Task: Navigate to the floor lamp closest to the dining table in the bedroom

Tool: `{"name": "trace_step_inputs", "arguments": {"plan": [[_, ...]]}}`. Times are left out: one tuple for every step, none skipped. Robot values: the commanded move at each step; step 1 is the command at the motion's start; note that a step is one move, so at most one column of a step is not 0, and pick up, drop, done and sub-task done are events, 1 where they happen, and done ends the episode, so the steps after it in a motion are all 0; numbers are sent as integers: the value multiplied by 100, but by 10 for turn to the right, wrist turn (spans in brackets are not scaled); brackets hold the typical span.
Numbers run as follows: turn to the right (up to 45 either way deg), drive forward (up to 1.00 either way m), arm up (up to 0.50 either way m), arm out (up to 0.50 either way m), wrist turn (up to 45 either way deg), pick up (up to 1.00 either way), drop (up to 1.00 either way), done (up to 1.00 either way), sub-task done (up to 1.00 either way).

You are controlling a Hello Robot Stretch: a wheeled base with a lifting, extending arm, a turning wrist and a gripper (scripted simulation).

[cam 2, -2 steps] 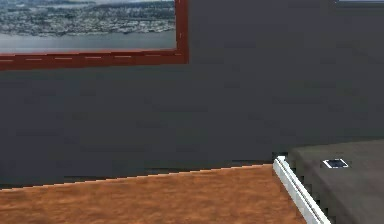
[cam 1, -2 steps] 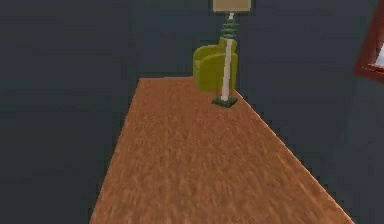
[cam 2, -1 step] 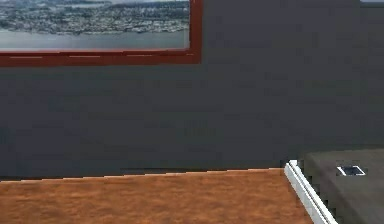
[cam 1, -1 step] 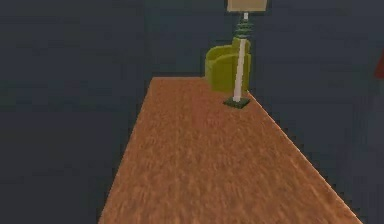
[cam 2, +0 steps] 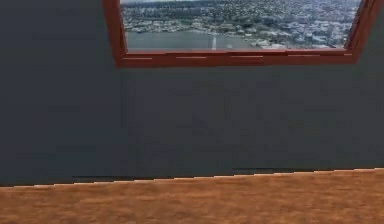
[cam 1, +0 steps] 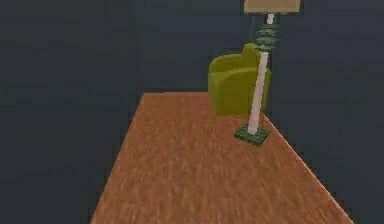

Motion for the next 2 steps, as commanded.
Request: {"name": "trace_step_inputs", "arguments": {"plan": [[0,100,0,0,0,0,0,0,0],[0,55,0,0,0,0,0,0,0]]}}
